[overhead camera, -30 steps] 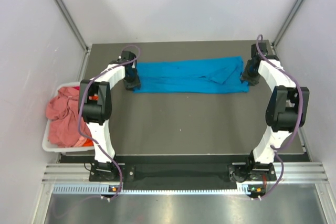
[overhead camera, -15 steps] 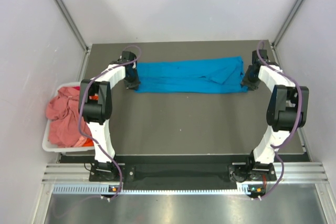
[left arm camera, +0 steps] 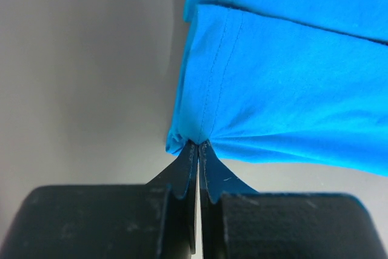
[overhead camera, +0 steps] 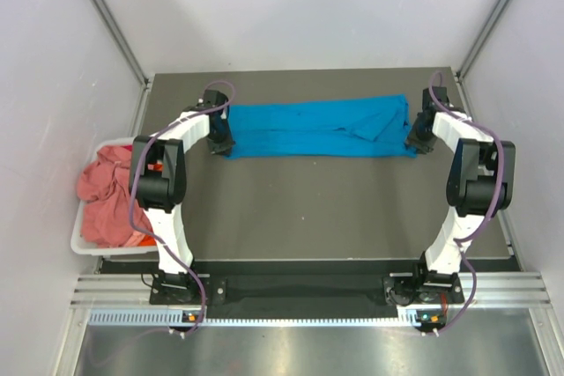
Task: Fold and stack the t-shirts
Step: Fold the tshirt
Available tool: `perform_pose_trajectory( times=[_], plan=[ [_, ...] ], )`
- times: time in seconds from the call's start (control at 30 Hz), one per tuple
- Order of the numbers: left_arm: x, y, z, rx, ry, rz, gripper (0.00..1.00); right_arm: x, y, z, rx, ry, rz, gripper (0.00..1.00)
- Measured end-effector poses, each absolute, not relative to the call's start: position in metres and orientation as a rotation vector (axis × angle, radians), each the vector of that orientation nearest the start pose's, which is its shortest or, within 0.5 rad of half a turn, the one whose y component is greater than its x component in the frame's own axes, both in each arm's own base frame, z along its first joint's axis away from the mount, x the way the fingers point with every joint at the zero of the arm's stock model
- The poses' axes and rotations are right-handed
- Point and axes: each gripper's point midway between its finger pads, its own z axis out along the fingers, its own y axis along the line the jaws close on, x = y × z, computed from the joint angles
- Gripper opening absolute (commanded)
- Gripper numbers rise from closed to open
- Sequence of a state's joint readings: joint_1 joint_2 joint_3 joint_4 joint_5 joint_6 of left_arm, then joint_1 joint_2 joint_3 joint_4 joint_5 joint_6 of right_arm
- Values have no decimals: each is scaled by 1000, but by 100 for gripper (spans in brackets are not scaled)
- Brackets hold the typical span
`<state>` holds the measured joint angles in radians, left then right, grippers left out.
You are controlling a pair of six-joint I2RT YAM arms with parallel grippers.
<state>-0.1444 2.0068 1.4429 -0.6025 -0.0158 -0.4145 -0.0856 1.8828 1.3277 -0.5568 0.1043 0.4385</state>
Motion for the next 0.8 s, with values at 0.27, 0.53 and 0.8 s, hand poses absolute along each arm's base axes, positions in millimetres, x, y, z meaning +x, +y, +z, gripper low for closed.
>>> perform_pose_trajectory(
  times=[0.27,0.53,0.8],
  plan=[
    [427,-76,28,-399,2709,-134,0,417,-39,41,729,2572,-39,34],
    [427,-75,28,-415,2705,-119,0,414,-38,37,730,2576,-40,36],
    [427,-75,27,-415,2703,-103,0,410,-40,30,731,2582,-53,34]
  ],
)
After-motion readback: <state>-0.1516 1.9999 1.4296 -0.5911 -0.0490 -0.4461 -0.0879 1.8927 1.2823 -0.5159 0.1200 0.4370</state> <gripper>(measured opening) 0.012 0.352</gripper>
